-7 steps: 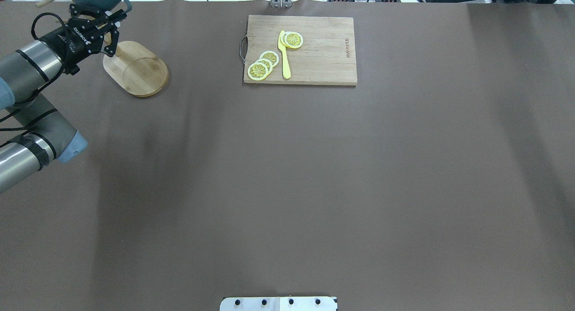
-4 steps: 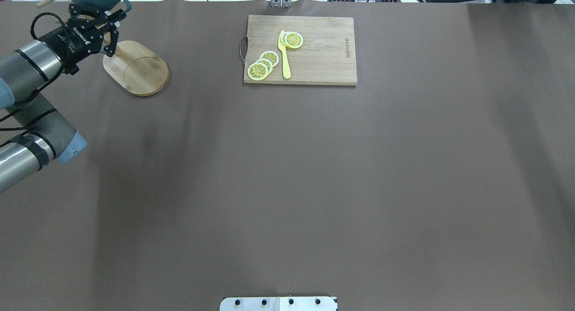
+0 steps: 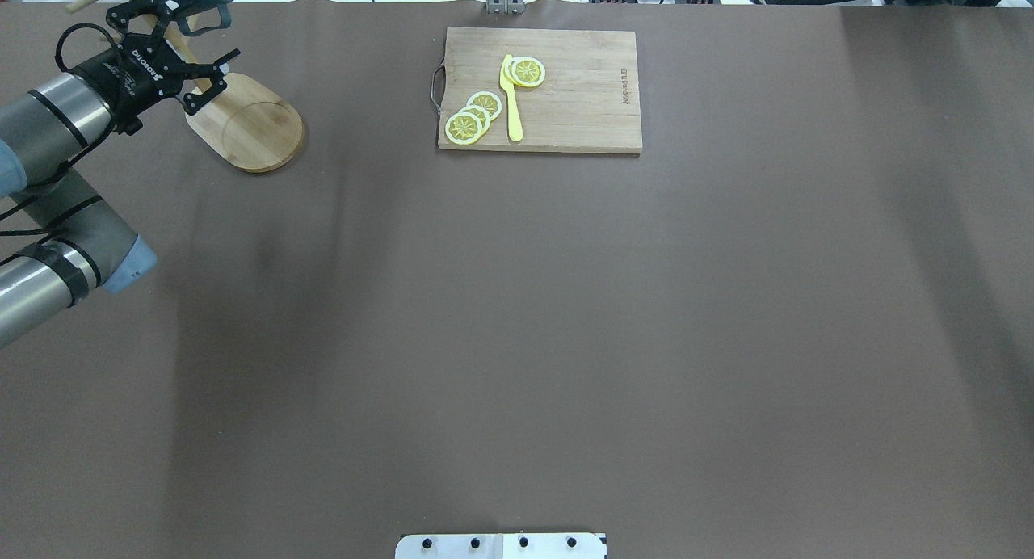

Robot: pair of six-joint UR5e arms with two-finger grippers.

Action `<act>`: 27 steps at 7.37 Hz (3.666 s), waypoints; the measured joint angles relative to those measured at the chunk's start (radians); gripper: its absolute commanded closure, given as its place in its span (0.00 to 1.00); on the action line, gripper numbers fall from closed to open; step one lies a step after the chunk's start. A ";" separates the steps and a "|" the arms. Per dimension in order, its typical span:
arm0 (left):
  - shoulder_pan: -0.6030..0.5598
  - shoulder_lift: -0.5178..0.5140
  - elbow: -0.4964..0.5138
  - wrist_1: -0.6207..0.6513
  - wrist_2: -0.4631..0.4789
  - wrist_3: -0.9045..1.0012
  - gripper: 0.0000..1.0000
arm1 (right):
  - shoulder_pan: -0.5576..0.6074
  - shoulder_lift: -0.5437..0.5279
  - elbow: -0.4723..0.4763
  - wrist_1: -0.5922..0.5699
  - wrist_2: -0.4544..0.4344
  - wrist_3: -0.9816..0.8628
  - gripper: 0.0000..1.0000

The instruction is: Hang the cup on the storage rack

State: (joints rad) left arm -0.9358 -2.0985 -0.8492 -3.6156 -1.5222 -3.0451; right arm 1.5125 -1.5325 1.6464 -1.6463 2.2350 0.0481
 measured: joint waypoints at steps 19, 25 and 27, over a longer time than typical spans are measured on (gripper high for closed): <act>0.003 0.392 -0.533 -0.042 -0.358 1.362 0.01 | 0.000 -0.010 -0.007 -0.003 0.000 -0.001 0.00; -0.028 0.427 -0.532 0.008 -0.572 2.050 0.00 | 0.000 -0.017 -0.009 -0.002 0.000 -0.002 0.00; -0.064 0.427 -0.528 0.036 -0.644 2.178 0.00 | 0.000 -0.017 -0.010 -0.003 0.000 -0.002 0.00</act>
State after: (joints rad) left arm -0.9996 -1.6715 -1.3767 -3.5800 -2.1665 -0.8673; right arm 1.5125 -1.5493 1.6368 -1.6490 2.2350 0.0460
